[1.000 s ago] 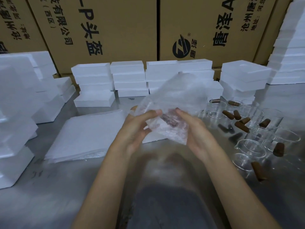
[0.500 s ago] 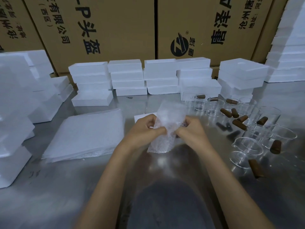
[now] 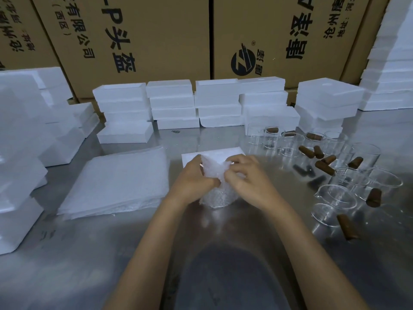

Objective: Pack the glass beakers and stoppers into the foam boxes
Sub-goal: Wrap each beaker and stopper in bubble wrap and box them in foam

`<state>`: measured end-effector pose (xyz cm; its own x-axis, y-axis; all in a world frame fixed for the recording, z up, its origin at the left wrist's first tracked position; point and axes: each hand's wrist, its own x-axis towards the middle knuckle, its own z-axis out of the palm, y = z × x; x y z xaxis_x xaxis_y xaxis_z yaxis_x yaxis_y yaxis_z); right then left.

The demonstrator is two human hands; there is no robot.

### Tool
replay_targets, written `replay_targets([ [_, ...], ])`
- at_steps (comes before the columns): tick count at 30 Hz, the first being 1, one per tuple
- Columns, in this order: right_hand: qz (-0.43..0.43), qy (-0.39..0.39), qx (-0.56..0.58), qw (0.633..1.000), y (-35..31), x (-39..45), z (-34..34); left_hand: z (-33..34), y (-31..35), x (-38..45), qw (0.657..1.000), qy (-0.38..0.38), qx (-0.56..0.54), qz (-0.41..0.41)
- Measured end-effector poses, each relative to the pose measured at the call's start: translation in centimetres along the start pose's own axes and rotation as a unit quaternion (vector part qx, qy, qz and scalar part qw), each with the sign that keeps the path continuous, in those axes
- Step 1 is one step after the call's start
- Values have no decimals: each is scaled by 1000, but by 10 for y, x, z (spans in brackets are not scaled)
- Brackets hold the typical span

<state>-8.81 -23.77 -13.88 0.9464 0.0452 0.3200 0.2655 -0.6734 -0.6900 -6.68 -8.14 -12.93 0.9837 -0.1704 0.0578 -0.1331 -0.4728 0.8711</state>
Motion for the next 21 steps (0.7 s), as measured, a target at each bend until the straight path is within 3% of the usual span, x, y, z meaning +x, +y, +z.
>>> replay_targets([
  [4,-44,-18,-79,996,7,2,5,-12,7,-3,998,-5,-37,43],
  [7,-52,-8,-104,993,10,2,7,-12,11,-7,996,4,28,83],
  [10,-12,63,49,997,5,3,7,-4,9,-9,986,-7,143,86],
  [12,8,124,189,974,-1,2,1,2,7,-10,979,-21,190,69],
  [14,8,132,238,962,-3,0,-4,4,7,-10,973,-20,217,72],
  [17,-7,70,128,989,-5,-4,-1,4,9,-11,967,-10,237,90],
  [21,-41,48,-13,998,0,0,7,0,14,-13,957,89,233,147],
])
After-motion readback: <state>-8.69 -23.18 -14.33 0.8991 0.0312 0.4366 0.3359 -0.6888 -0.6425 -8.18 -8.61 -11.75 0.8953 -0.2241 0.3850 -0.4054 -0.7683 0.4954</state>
